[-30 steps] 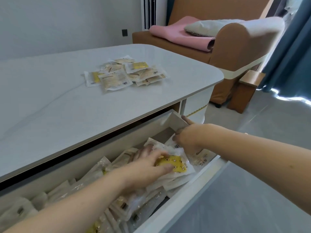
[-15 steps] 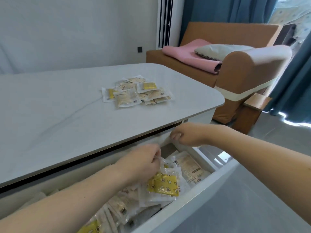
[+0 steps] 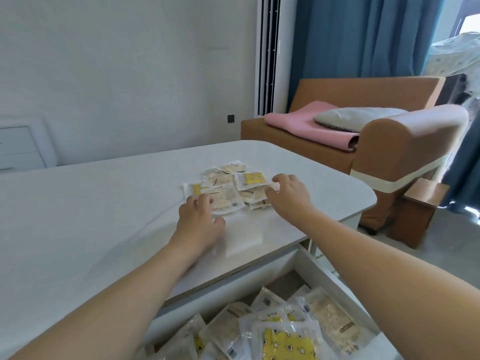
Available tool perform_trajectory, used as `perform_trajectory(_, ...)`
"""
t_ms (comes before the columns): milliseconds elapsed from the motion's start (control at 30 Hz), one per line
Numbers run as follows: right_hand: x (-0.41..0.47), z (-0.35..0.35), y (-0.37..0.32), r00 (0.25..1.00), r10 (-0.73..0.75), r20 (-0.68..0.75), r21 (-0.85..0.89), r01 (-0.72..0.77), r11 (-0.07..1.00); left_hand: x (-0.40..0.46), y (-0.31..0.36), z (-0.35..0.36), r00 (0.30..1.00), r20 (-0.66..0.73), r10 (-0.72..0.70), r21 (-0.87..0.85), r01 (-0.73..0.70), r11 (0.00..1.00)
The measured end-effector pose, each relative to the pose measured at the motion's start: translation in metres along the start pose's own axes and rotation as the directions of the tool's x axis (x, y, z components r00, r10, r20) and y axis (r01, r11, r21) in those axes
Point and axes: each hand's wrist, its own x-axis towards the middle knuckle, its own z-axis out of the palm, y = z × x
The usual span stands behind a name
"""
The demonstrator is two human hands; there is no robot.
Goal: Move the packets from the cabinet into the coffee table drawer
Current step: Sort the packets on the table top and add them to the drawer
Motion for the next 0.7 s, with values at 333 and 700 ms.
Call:
perform_trajectory(333, 0.054, 0.045, 0.01, 0.938, -0.347, 0.002, -0.385, 0.321, 0.865, 0.069, -0.018, 0.022, 0.974, 0.205, 0.096, 0.197, -0.137, 0.971)
perform_trajectory(700, 0.054, 0.053, 0.015, 0.961, -0.276, -0.025, -0.171, 0.268, 0.948, 0.073, -0.021, 0.024, 0.975, 0.219, -0.04, 0.27, -0.021, 0.963)
